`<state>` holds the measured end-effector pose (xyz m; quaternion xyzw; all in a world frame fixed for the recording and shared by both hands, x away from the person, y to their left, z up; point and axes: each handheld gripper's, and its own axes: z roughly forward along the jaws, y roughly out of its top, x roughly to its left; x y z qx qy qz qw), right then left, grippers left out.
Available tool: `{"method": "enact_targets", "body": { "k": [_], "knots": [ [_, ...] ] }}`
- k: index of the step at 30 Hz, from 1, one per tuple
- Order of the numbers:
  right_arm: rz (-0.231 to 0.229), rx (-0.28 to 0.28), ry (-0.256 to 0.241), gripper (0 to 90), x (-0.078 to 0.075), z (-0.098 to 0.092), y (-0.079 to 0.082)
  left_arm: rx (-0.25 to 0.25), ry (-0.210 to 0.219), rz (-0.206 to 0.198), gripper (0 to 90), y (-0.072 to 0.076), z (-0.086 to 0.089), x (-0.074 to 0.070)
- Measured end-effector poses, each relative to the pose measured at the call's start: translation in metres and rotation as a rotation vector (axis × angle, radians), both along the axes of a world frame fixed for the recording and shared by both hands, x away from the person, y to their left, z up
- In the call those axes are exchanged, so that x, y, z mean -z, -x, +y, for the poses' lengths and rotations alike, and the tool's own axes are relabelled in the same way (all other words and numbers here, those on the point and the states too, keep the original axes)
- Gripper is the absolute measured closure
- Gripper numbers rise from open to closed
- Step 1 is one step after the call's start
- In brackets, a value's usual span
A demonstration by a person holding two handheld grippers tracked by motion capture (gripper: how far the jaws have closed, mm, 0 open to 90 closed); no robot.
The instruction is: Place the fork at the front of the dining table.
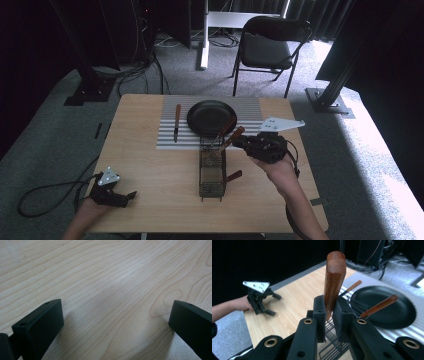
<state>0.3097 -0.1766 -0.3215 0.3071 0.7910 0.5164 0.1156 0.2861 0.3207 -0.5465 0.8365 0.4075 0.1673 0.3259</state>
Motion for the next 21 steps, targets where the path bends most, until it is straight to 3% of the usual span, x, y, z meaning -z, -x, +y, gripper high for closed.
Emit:
{"method": "enact_targets", "body": {
  "k": [7, 12, 21],
  "knots": [
    [-0.039, 0.029, -0.019, 81.0, -0.021, -0.013, 0.003, 0.001, 0.0, 0.001, 0.0, 0.0, 0.0, 0.0],
    [-0.066, 0.079, -0.036, 81.0, -0.035, -0.032, 0.001, 0.001, 0.0, 0.001, 0.0, 0.0, 0.0, 0.0],
    [-0.057, 0.192, -0.025, 81.0, -0.029, -0.061, -0.009, 0.0, 0.001, 0.001, 0.0, 0.0, 0.0, 0.0]
  ]
}}
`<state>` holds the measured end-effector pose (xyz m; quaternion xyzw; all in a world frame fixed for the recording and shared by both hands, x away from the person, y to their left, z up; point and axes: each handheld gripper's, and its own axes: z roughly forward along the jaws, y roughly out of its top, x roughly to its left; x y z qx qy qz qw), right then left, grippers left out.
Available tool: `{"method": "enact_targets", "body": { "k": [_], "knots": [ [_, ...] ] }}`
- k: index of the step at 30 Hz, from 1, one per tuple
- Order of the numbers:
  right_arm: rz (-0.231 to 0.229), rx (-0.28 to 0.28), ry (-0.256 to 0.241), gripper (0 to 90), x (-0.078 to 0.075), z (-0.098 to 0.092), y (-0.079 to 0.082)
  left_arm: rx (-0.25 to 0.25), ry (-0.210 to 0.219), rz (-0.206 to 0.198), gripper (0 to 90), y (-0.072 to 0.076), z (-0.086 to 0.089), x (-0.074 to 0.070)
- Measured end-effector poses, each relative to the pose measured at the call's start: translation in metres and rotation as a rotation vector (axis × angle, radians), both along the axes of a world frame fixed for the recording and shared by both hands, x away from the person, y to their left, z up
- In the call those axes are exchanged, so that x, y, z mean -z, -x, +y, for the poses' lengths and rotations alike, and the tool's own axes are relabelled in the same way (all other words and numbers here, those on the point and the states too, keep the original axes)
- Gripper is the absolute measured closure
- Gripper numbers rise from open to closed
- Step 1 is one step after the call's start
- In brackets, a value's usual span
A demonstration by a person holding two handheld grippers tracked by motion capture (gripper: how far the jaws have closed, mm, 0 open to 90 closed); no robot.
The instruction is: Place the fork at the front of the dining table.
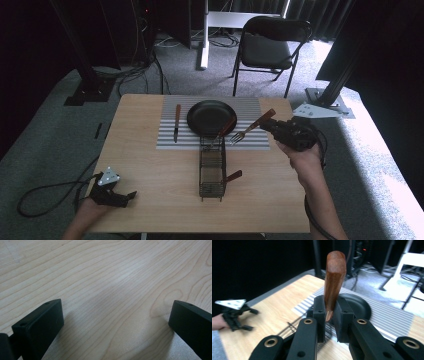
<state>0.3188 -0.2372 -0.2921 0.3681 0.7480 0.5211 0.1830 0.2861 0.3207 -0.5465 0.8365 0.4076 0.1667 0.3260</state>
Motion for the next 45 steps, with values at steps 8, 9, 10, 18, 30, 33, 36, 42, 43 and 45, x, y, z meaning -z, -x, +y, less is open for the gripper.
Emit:
{"method": "enact_targets", "body": {
  "k": [8, 9, 10, 18, 30, 33, 36, 42, 43, 45],
  "knots": [
    [0.06, 0.115, 0.028, 81.0, 0.028, -0.019, -0.022, 0.001, -0.001, -0.001, 0.0, 0.0, 0.0, 0.0],
    [0.062, 0.128, 0.04, 81.0, 0.032, -0.02, -0.024, 0.0, -0.001, -0.001, 0.0, 0.0, 0.0, 0.0],
    [0.069, 0.153, 0.062, 81.0, 0.038, -0.02, -0.028, 0.0, -0.001, -0.001, 0.0, 0.0, 0.0, 0.0],
    [0.144, 0.266, 0.151, 81.0, 0.081, -0.017, -0.063, 0.0, -0.002, -0.001, 0.0, 0.0, 0.0, 0.0],
    [0.205, 0.329, 0.244, 81.0, 0.119, 0.002, -0.101, 0.0, -0.001, 0.0, 0.0, 0.0, 0.0, 0.0],
    [0.207, 0.334, 0.245, 81.0, 0.12, 0.005, -0.104, 0.0, -0.001, 0.0, 0.0, 0.0, 0.0, 0.0],
    [0.223, 0.334, 0.253, 81.0, 0.118, 0.008, -0.114, 0.0, -0.001, -0.001, 0.0, 0.0, 0.0, 0.0],
    [0.262, 0.343, 0.258, 81.0, 0.115, 0.016, -0.139, 0.0, 0.0, -0.001, 0.0, 0.0, 0.0, 0.0],
    [0.262, 0.343, 0.258, 81.0, 0.115, 0.016, -0.139, 0.0, -0.001, -0.001, 0.0, 0.0, 0.0, 0.0],
    [0.272, 0.351, 0.264, 80.9, 0.115, 0.019, -0.148, 0.0, -0.001, -0.001, 0.0, 0.0, 0.0, 0.0]
  ]
}}
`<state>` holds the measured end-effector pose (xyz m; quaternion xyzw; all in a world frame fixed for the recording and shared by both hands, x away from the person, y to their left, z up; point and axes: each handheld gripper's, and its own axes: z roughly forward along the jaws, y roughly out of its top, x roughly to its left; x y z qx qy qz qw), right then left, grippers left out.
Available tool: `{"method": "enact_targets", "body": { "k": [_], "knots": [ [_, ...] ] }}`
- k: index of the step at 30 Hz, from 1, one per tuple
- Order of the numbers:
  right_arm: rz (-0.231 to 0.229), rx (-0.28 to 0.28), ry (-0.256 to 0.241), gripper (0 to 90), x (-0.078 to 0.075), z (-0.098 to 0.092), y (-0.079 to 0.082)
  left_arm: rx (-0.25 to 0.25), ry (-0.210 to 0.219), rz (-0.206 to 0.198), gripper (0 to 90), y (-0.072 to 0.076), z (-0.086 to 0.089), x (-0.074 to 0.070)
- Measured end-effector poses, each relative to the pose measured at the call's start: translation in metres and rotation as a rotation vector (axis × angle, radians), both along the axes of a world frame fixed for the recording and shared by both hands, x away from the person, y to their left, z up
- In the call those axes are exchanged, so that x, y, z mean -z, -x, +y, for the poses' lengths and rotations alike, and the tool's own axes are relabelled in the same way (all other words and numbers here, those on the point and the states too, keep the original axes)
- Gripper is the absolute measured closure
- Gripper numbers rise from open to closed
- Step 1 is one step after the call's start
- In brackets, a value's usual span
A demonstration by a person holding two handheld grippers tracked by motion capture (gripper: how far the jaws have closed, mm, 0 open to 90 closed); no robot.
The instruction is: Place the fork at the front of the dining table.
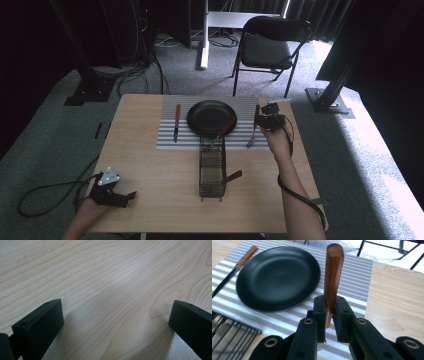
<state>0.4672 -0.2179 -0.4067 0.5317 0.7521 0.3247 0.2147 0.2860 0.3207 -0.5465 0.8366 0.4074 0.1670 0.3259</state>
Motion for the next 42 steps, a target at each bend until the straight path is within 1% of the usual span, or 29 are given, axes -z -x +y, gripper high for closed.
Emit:
{"method": "enact_targets", "body": {
  "k": [2, 3, 4, 5, 6, 7, 8, 9, 10, 11, 12, 13, 14, 15, 16, 17, 18, 19, 24, 25, 26, 27, 28, 29, 32, 33, 37, 40, 42],
  "knots": [
    [0.01, 0.015, 0.003, 80.9, 0.001, 0.003, -0.01, 0.0, 0.0, 0.0, 0.0, 0.0, 0.0, 0.0],
    [0.02, 0.025, 0.007, 80.9, 0.002, 0.007, -0.019, 0.0, 0.0, 0.0, 0.0, 0.0, 0.0, 0.0],
    [0.02, 0.025, 0.007, 80.9, 0.002, 0.007, -0.019, 0.0, 0.0, 0.0, 0.0, 0.0, 0.0, 0.0],
    [0.031, 0.032, 0.018, 80.9, 0.004, 0.011, -0.029, 0.0, 0.0, 0.0, 0.0, 0.0, 0.0, 0.0],
    [0.031, 0.032, 0.018, 80.9, 0.004, 0.011, -0.029, 0.0, 0.0, 0.0, 0.0, 0.0, 0.0, 0.0],
    [0.048, 0.038, 0.021, 80.8, 0.006, 0.014, -0.04, 0.0, 0.0, 0.0, 0.0, 0.0, 0.0, 0.0],
    [0.048, 0.038, 0.021, 80.8, 0.006, 0.014, -0.04, 0.0, 0.0, 0.0, 0.0, 0.0, 0.0, 0.0],
    [0.067, 0.048, 0.022, 80.8, 0.01, 0.017, -0.051, 0.0, 0.0, 0.0, 0.0, 0.0, 0.0, 0.0],
    [0.067, 0.048, 0.022, 80.8, 0.01, 0.017, -0.051, 0.0, 0.0, 0.0, 0.0, 0.0, 0.0, 0.0],
    [0.088, 0.06, 0.017, 80.8, 0.015, 0.019, -0.063, 0.0, 0.0, 0.0, 0.0, 0.0, 0.0, 0.0],
    [0.088, 0.06, 0.017, 80.8, 0.015, 0.019, -0.063, 0.0, 0.0, 0.0, 0.0, 0.0, 0.0, 0.0],
    [0.116, 0.076, 0.006, 80.8, 0.02, 0.019, -0.075, 0.0, 0.0, 0.0, 0.0, 0.0, 0.0, 0.0],
    [0.116, 0.076, 0.006, 80.8, 0.02, 0.019, -0.075, 0.0, 0.0, 0.0, 0.0, 0.0, 0.0, 0.0],
    [0.144, 0.097, -0.002, 80.8, 0.026, 0.019, -0.086, 0.0, 0.0, -0.001, 0.0, 0.0, 0.0, 0.0],
    [0.144, 0.097, -0.002, 80.8, 0.026, 0.019, -0.086, 0.0, 0.0, -0.001, 0.0, 0.0, 0.0, 0.0],
    [0.153, 0.105, -0.004, 80.8, 0.029, 0.019, -0.091, 0.0, 0.0, 0.0, 0.0, 0.0, 0.0, 0.0],
    [0.166, 0.12, -0.01, 80.8, 0.033, 0.02, -0.096, 0.0, 0.001, -0.002, 0.0, 0.0, 0.0, 0.0],
    [0.191, 0.132, -0.01, 80.7, 0.041, 0.021, -0.105, 0.0, 0.001, -0.001, 0.0, 0.0, 0.0, 0.0],
    [0.247, 0.172, -0.003, 80.7, 0.057, 0.023, -0.124, 0.0, 0.001, -0.001, 0.0, 0.0, 0.0, 0.0],
    [0.269, 0.191, -0.003, 80.9, 0.066, 0.024, -0.131, 0.0, 0.0, 0.0, 0.0, 0.0, 0.0, 0.0],
    [0.269, 0.191, -0.003, 80.9, 0.066, 0.024, -0.131, 0.0, 0.0, 0.0, 0.0, 0.0, 0.0, 0.0],
    [0.29, 0.205, 0.013, 80.9, 0.074, 0.027, -0.137, 0.0, 0.0, 0.001, 0.0, 0.0, 0.0, 0.0],
    [0.29, 0.205, 0.013, 80.9, 0.074, 0.027, -0.137, 0.0, 0.0, 0.0, 0.0, 0.0, 0.0, 0.0],
    [0.31, 0.218, 0.024, 80.9, 0.083, 0.029, -0.14, 0.0, 0.0, 0.0, 0.0, 0.0, 0.0, 0.0],
    [0.327, 0.22, 0.041, 80.9, 0.09, 0.031, -0.142, 0.0, 0.0, 0.0, 0.0, 0.0, 0.0, 0.0],
    [0.331, 0.216, 0.057, 80.8, 0.096, 0.034, -0.143, 0.0, 0.0, 0.0, 0.0, 0.0, 0.0, 0.0],
    [0.325, 0.209, 0.063, 79.7, 0.096, 0.036, -0.143, 0.0, 0.0, 0.0, 0.0, 0.0, 0.0, 0.0],
    [0.313, 0.2, 0.051, 68.1, 0.088, 0.033, -0.138, 0.0, 0.0, 0.0, 0.0, 0.0, 0.0, 0.0],
    [0.295, 0.2, 0.051, 64.7, 0.083, 0.03, -0.133, 0.0, 0.0, -0.001, 0.0, 0.0, 0.0, 0.0]
  ]
}}
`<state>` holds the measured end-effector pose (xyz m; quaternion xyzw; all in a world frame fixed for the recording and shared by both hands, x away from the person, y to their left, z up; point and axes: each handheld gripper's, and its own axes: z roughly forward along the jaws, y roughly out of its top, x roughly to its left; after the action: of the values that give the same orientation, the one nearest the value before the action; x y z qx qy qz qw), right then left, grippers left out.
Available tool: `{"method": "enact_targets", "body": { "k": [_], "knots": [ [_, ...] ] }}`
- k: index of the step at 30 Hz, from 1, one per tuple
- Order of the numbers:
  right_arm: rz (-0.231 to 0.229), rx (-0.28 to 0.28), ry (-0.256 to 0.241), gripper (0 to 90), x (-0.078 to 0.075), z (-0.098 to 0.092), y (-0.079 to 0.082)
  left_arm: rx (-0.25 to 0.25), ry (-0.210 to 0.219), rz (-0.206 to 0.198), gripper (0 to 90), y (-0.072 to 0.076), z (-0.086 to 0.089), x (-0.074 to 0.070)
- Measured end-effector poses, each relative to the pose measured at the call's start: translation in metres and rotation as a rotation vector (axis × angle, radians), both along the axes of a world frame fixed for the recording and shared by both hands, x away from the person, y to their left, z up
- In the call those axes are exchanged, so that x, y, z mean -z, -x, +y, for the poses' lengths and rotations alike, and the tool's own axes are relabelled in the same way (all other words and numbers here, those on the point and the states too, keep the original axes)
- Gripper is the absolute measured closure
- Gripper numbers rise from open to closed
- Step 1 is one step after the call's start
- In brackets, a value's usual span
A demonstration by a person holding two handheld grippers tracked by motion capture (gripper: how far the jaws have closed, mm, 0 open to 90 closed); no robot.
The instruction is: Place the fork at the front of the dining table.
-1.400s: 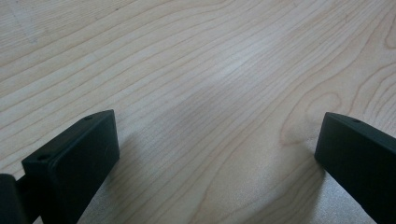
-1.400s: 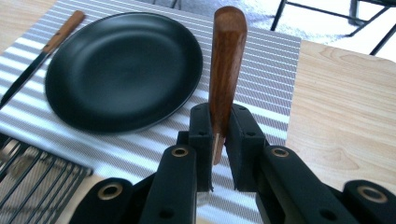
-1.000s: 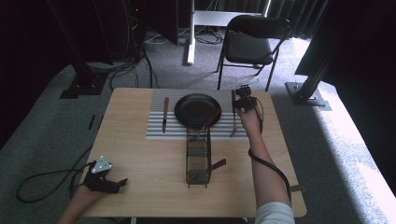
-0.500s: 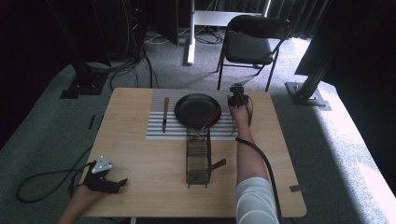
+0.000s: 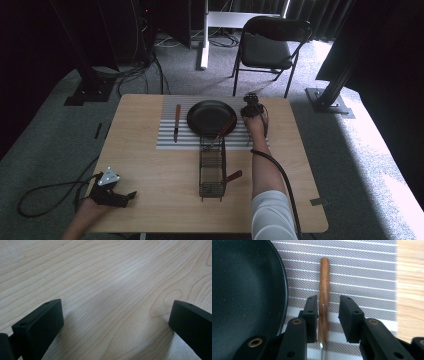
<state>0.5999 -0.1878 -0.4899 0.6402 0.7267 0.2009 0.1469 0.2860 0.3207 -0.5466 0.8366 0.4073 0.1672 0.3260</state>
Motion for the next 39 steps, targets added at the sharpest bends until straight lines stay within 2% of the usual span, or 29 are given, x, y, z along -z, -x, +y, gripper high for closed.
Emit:
{"method": "enact_targets", "body": {
  "k": [4, 12, 15, 18, 20, 21, 24, 29, 32, 35, 39],
  "knots": [
    [-0.021, -0.003, -0.038, 59.1, -0.007, -0.01, 0.017, 0.0, 0.0, 0.0, 0.0, 0.0, 0.0, 0.0],
    [-0.044, -0.033, -0.113, 53.3, -0.012, -0.023, 0.061, 0.0, 0.0, 0.0, 0.0, 0.0, 0.0, 0.0],
    [-0.047, -0.039, -0.141, 52.9, -0.015, -0.026, 0.075, 0.0, 0.0, 0.0, 0.0, 0.0, 0.0, 0.0],
    [-0.046, -0.042, -0.141, 55.6, -0.016, -0.027, 0.086, 0.0, 0.0, 0.001, 0.0, 0.0, 0.0, 0.0],
    [-0.041, -0.043, -0.142, 57.8, -0.016, -0.028, 0.089, 0.0, 0.0, 0.001, 0.0, 0.0, 0.0, 0.0],
    [-0.031, -0.045, -0.121, 64.5, -0.012, -0.027, 0.092, 0.0, 0.0, 0.001, 0.0, 0.0, 0.0, 0.0],
    [-0.012, -0.04, -0.118, 73.3, -0.005, -0.028, 0.093, 0.0, 0.0, 0.001, 0.0, 0.0, 0.0, 0.0],
    [0.005, -0.047, -0.132, 77.4, 0.004, -0.026, 0.091, 0.0, 0.0, 0.001, 0.0, 0.0, 0.0, 0.0],
    [0.019, -0.053, -0.118, 80.1, 0.009, -0.025, 0.088, 0.0, 0.0, 0.001, 0.0, 0.0, 0.0, 0.0],
    [0.011, -0.028, -0.127, 83.8, 0.011, -0.028, 0.087, 0.0, 0.0, 0.001, 0.0, 0.0, 0.0, 0.0],
    [0.01, 0.004, -0.128, 83.8, 0.015, -0.037, 0.088, 0.0, 0.0, 0.001, 0.0, 0.0, 0.0, 0.0]
  ]
}}
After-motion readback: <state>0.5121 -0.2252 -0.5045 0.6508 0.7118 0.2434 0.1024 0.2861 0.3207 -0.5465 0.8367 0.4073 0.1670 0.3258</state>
